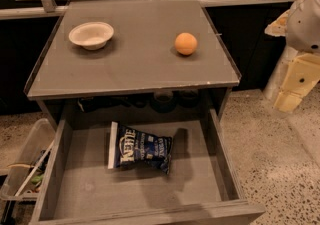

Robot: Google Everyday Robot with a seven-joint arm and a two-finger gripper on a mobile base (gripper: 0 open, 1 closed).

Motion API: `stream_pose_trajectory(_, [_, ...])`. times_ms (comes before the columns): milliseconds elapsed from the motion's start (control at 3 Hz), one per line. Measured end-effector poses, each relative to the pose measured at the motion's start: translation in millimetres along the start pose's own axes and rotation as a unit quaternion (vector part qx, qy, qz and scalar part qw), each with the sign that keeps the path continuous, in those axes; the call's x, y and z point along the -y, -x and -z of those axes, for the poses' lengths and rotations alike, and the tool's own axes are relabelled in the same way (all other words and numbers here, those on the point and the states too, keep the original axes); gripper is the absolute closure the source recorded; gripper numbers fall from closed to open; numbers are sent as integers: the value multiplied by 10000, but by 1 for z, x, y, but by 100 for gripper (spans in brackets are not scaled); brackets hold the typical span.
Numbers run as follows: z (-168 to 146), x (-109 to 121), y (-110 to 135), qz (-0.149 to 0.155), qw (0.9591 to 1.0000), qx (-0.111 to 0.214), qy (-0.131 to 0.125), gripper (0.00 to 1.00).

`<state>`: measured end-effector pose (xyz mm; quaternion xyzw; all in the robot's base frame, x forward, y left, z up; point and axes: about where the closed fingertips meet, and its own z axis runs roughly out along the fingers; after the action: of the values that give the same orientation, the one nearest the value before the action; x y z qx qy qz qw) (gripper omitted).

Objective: Pick blue chip bag from top drawer and place on counter

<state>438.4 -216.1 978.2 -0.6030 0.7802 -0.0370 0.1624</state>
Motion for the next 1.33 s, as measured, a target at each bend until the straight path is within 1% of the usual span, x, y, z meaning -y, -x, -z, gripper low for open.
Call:
stream_pose_trajectory(333, [-3,-2,2,-19,10000,51,-14,0])
stream_pose_trajectory(667, [-28,-10,9,30,9998,154,87,0])
stream_pose_trajectory(1000, [-63,-14,9,23,9988,449,218,0])
stream_pose_trajectory(1333, [-91,-28,16,207,9981,501,291,0])
